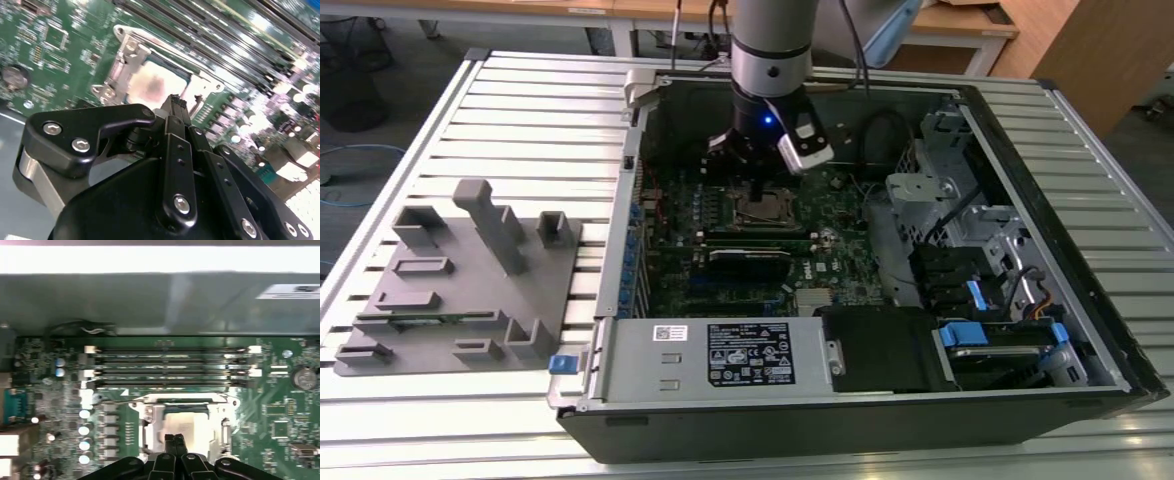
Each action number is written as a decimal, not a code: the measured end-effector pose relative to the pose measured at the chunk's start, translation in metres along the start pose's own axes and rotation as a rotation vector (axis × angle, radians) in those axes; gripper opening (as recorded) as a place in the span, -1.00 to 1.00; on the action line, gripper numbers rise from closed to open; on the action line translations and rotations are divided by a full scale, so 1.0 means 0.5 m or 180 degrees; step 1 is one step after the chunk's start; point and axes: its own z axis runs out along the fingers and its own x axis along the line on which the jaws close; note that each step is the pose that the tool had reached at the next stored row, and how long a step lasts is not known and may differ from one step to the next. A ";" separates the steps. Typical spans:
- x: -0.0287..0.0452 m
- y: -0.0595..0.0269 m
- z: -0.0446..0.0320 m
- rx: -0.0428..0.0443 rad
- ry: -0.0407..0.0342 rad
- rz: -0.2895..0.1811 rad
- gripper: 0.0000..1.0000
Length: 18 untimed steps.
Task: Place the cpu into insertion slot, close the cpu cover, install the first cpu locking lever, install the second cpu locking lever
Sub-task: 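Close the cpu cover, then install the first cpu locking lever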
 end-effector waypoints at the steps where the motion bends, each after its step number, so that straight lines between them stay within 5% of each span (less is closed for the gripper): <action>1: -0.006 0.000 0.000 0.0000 0.0000 0.0000 -0.79; 6: -0.027 0.000 0.001 0.0000 0.0000 0.0000 -0.79; 18: -0.028 0.000 -0.002 0.0000 0.0000 0.0000 -0.79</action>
